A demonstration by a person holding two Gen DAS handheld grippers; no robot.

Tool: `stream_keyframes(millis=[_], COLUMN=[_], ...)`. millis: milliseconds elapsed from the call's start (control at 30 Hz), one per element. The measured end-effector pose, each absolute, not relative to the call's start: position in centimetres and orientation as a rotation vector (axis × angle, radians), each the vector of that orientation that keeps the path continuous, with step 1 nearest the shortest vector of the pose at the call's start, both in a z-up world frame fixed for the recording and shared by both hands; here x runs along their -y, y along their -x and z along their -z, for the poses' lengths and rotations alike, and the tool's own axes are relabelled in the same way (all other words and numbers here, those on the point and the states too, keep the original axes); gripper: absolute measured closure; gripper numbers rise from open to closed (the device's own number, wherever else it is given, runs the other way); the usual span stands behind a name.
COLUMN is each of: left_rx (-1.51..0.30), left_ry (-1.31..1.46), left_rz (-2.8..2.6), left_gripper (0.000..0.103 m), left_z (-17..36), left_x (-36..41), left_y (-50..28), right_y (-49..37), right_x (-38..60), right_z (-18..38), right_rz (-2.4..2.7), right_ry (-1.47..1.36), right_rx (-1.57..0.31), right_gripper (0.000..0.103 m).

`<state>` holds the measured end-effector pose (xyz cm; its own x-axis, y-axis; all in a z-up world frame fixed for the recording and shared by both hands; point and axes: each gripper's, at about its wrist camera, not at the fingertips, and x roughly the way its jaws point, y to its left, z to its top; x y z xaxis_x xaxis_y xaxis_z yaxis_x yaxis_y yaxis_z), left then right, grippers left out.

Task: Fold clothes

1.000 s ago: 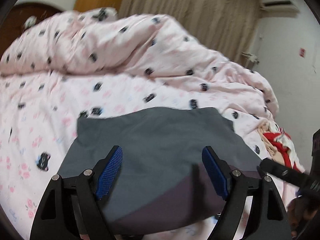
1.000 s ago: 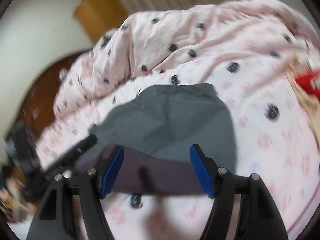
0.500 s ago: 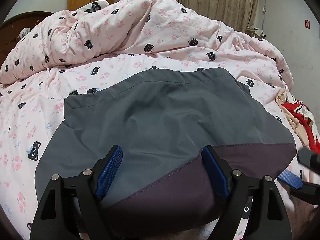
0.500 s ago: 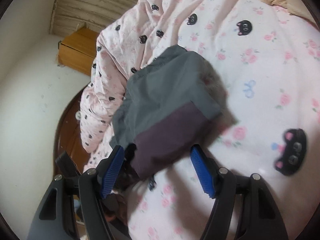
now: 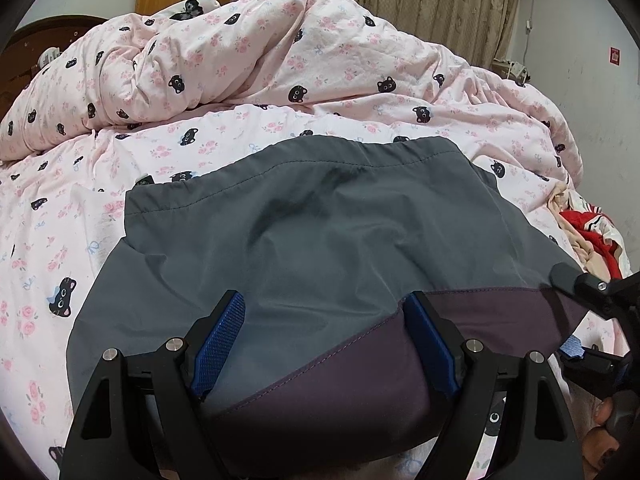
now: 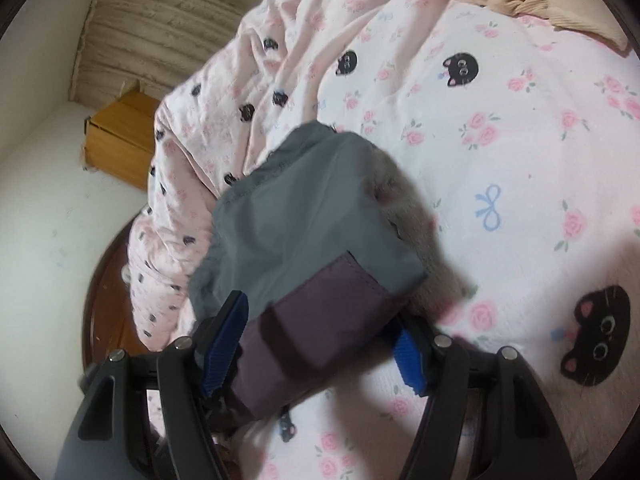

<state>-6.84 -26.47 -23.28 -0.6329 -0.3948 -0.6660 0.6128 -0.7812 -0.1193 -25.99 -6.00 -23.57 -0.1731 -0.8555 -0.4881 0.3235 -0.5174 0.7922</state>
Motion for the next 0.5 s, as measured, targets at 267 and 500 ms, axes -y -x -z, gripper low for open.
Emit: stream_keyframes(millis=[267,500], left_rx=[-0.441,-0.431], left_ry=[-0.87,-0.834], left_rz=[2.362,2.344], left_gripper=[0.023,0.024], left_z=[23.4,22.4], left_x=[26.4,26.1], left_y=[6.9,6.2], right_y=[24.4,22.2], right_x=[8.5,11.0], right_z=[18.9,14.6], right_rz=[1.837,1.891], right_ry=[-1.085,-0.927], right_rx=[0.443,0.201], right_gripper=[0.083,0.087])
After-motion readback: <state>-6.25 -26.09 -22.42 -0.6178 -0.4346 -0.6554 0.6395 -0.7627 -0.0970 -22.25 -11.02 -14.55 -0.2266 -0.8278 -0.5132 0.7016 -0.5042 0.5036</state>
